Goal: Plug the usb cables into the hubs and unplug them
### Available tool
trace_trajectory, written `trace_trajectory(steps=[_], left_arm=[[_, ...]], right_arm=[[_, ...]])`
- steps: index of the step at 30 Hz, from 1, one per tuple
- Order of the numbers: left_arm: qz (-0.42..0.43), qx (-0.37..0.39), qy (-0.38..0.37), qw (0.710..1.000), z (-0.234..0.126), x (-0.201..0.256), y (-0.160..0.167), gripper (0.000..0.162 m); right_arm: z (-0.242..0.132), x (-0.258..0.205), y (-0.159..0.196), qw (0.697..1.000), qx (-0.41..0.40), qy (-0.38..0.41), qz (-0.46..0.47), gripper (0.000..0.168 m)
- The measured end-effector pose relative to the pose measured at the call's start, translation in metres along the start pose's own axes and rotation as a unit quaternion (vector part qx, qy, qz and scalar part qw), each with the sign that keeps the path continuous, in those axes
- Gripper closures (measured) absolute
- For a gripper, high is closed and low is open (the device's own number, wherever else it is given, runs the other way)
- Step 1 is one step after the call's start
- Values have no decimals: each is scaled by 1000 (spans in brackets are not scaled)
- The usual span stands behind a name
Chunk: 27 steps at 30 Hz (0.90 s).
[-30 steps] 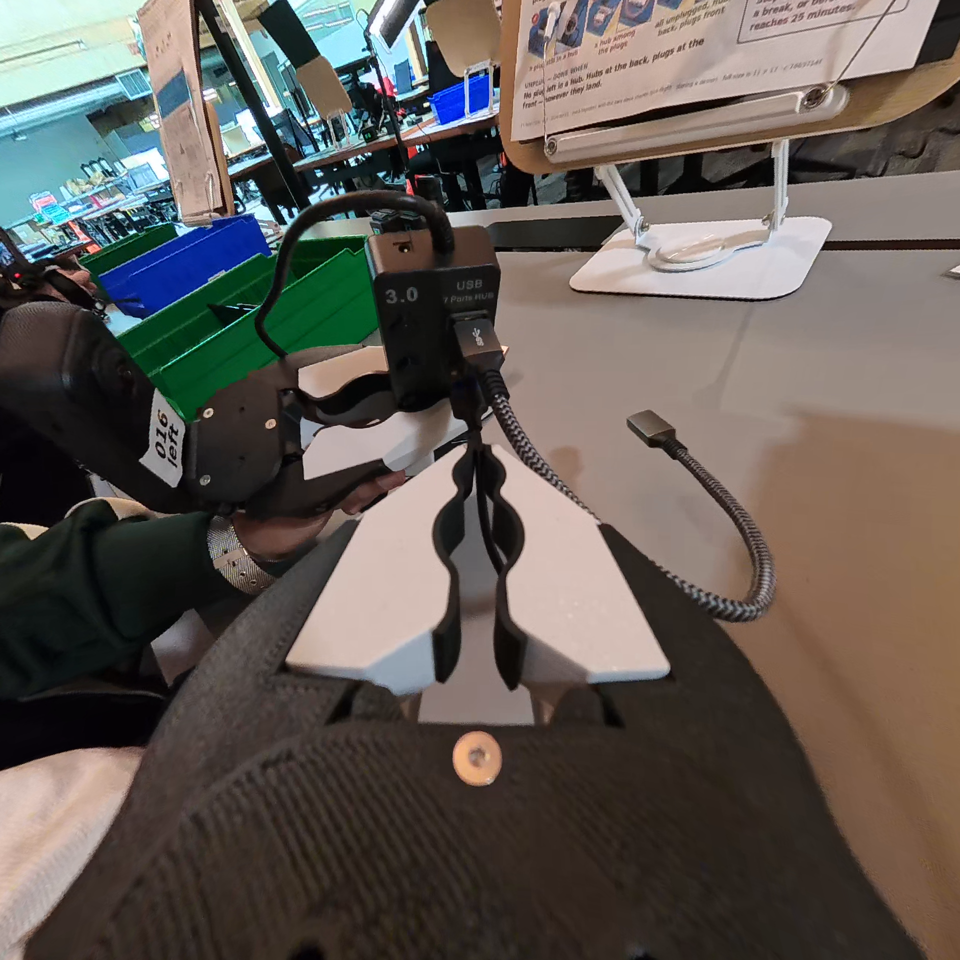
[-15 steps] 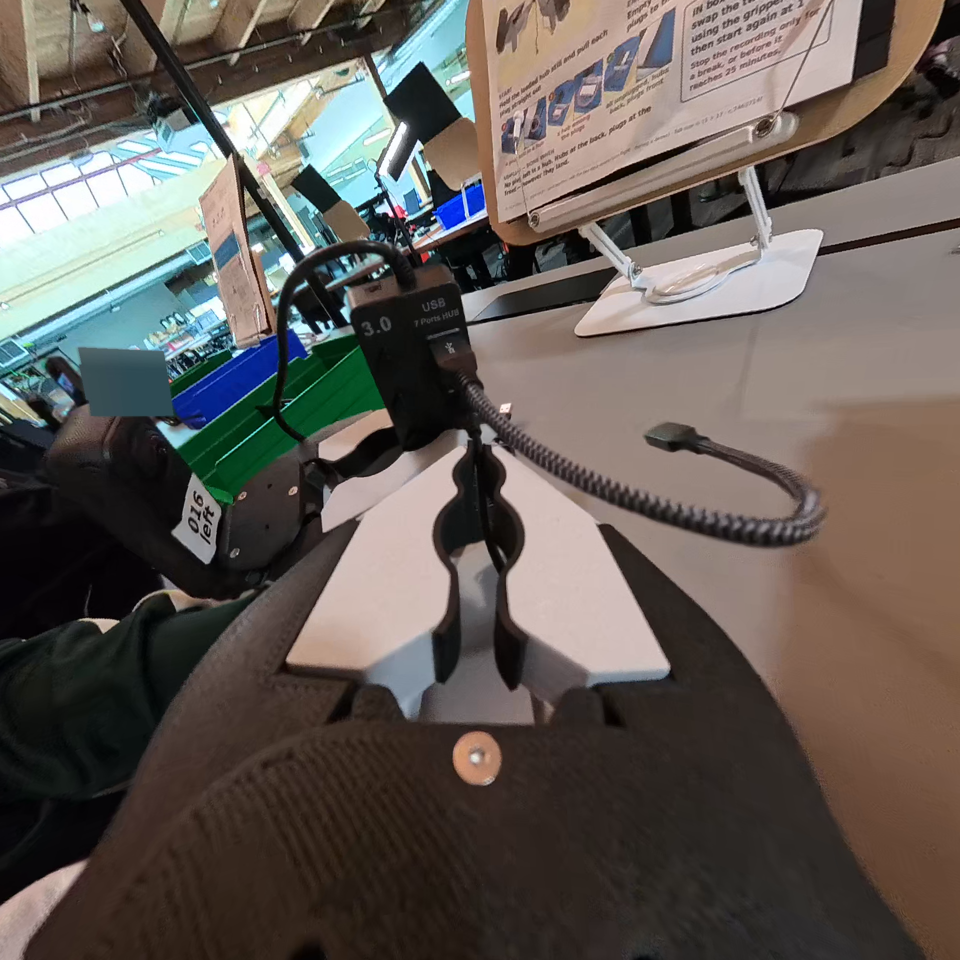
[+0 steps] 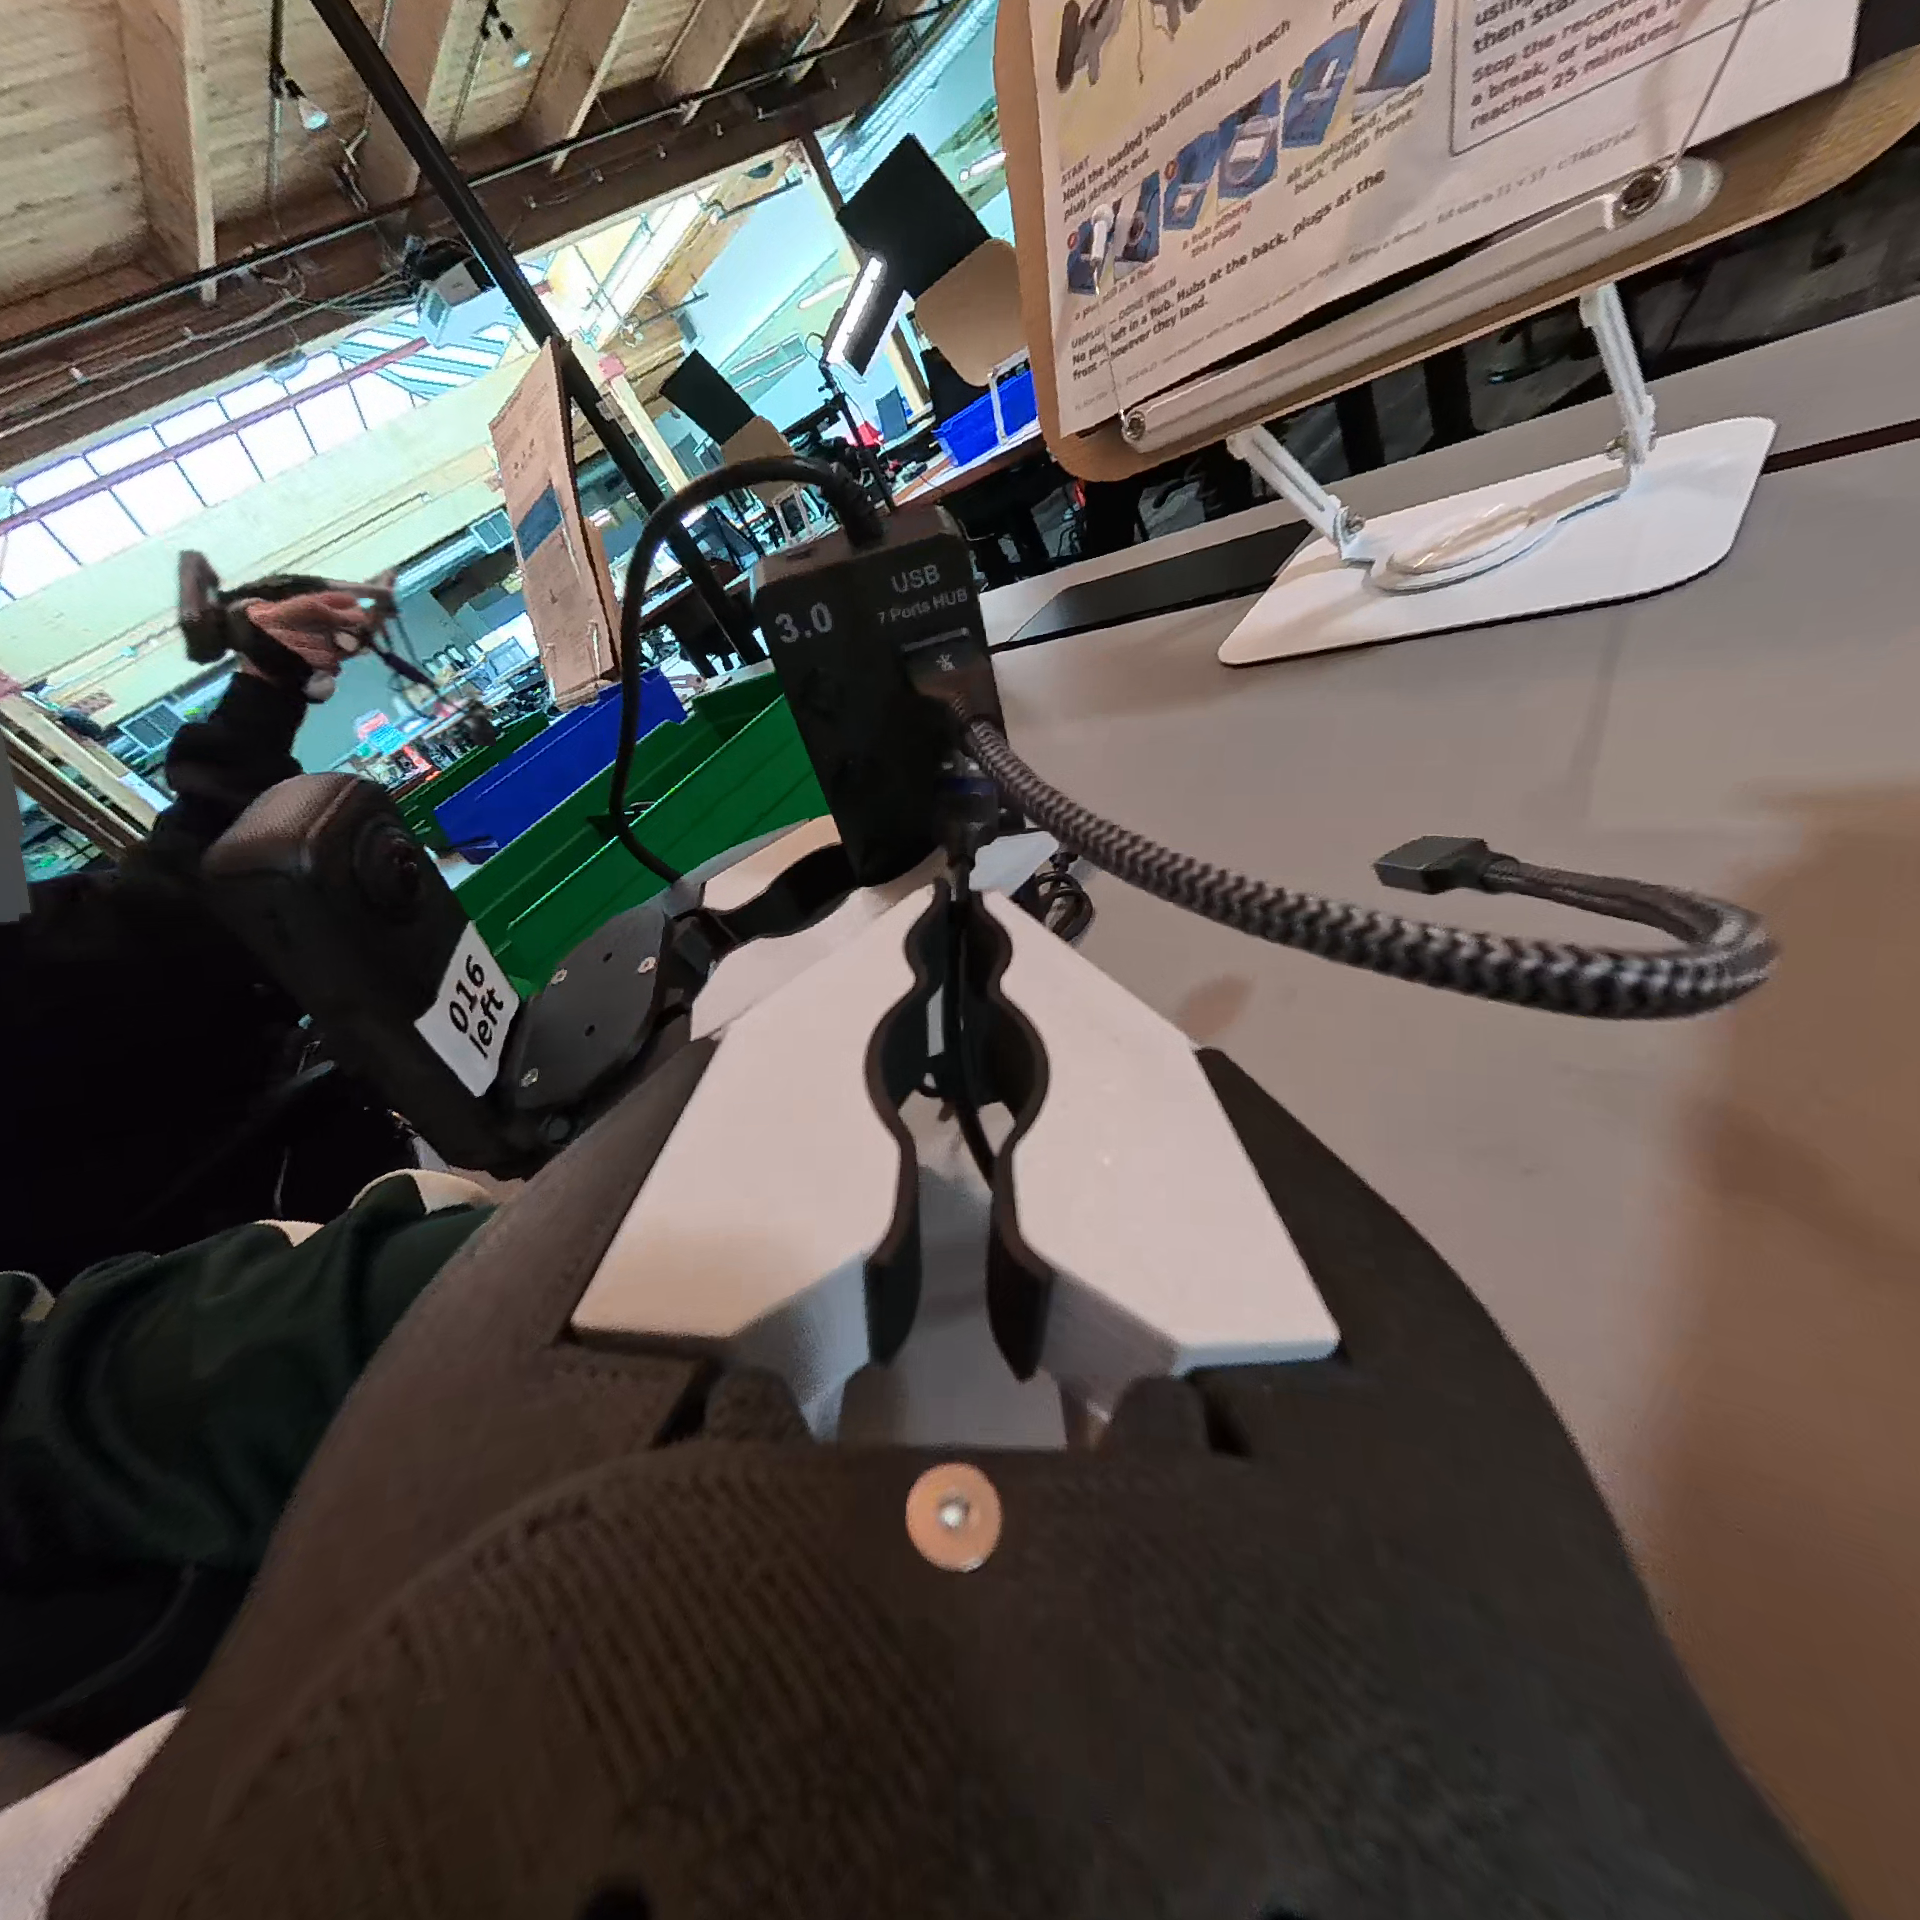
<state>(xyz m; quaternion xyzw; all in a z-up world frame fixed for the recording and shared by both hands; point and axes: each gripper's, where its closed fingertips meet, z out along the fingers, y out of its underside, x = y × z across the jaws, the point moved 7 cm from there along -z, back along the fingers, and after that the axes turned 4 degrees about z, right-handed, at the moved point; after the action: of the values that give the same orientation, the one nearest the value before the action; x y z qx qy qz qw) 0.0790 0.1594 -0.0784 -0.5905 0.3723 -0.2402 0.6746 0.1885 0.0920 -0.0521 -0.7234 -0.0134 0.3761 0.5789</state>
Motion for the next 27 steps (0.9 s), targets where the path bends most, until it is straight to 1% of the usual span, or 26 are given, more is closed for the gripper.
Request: trace_trajectory(steps=[5, 12, 18, 20, 22, 25, 27], left_arm=[[1, 10, 23, 1000, 0, 0, 0, 141], [3, 17, 62, 998, -1, 0, -1, 141], [-11, 30, 91, 995, -3, 1, -6, 141], [5, 25, 82, 996, -3, 2, -8, 140], [27, 3, 67, 997, -2, 2, -5, 140], [6, -2, 73, 997, -1, 2, -2, 141], [9, -5, 68, 998, 0, 3, -2, 141]], right_arm=[[-2, 1, -1, 1000, -15, -9, -15, 168], [-5, 1, -5, 996, -27, -2, -80, 168], [-5, 1, -3, 996, -29, 4, -82, 168], [-6, 2, -3, 997, -21, 3, -78, 167], [-10, 1, -8, 997, -1, -6, -71, 167], [-10, 2, -8, 997, -7, -3, -80, 168], [-9, 1, -8, 997, -4, -1, -83, 168]])
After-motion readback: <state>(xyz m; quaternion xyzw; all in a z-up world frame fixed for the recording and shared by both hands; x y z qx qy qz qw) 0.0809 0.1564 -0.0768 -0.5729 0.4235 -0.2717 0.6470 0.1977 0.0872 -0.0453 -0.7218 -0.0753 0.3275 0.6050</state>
